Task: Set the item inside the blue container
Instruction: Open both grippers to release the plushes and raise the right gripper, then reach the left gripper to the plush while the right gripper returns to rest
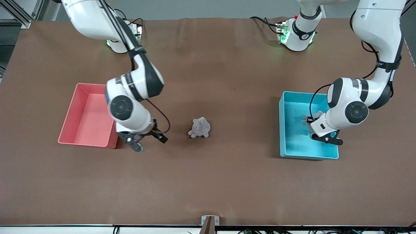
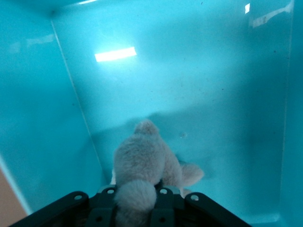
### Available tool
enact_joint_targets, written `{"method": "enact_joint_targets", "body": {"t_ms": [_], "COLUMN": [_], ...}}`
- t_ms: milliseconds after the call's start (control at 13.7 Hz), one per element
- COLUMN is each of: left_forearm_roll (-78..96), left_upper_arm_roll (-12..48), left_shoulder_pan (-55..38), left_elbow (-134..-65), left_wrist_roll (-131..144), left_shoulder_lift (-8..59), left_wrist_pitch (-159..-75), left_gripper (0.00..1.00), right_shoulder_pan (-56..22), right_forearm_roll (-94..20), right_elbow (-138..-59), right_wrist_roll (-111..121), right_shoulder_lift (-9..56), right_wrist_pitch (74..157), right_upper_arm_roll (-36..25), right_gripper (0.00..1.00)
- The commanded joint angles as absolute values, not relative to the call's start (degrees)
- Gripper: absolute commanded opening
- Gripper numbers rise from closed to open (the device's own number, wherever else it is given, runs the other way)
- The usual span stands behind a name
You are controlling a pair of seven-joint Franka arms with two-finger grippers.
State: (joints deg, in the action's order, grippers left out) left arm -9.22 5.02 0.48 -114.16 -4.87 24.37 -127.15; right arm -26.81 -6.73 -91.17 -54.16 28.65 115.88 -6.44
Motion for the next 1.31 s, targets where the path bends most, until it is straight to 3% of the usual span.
{"method": "enact_joint_targets", "body": {"t_ms": [0,73,146,292,511,876,1095,1241], "left_forearm_roll": [-10.5,-10.5,-10.5,-10.5,-10.5,-8.5,-3.2,-2.5], "left_upper_arm_roll": [5.4,5.4,5.4,5.4,5.8,11.0,16.0,16.9], "left_shoulder_pan": [0.9,0.8,0.8,0.6,0.2,-1.1,-2.4,-8.5], "left_elbow": [-113.9,-113.8,-113.6,-113.3,-111.9,-96.4,-91.6,-89.3], "left_wrist_roll": [-5.0,-4.9,-4.7,-4.3,-4.0,0.5,12.5,24.9], "left_shoulder_lift": [25.2,25.1,25.0,24.6,22.1,22.1,23.5,25.5], "left_wrist_pitch": [-128.0,-128.0,-127.9,-127.3,-124.8,-106.0,-103.9,-104.0], "left_gripper": [0.23,0.24,0.39,1.00,1.00,1.00,1.00,1.00], "right_shoulder_pan": [-20.3,-18.0,-16.0,-12.4,-6.1,0.8,1.8,1.8], "right_forearm_roll": [-6.3,-6.3,-6.3,-6.1,-4.5,-2.0,0.1,0.2], "right_elbow": [-95.4,-95.3,-94.5,-90.5,-83.2,-78.1,-72.9,-72.1], "right_wrist_roll": [-41.0,-35.4,-30.5,-22.5,-9.4,-1.2,-1.1,-1.1], "right_shoulder_lift": [23.3,22.7,22.4,22.5,22.8,22.4,22.5,22.5], "right_wrist_pitch": [113.3,112.2,110.5,106.3,97.9,90.5,83.9,82.4], "right_upper_arm_roll": [-5.3,-5.3,-5.4,-5.4,-5.4,-5.4,-5.4,-5.6], "right_gripper": [1.00,1.00,1.00,1.00,1.00,1.00,1.00,1.00]}}
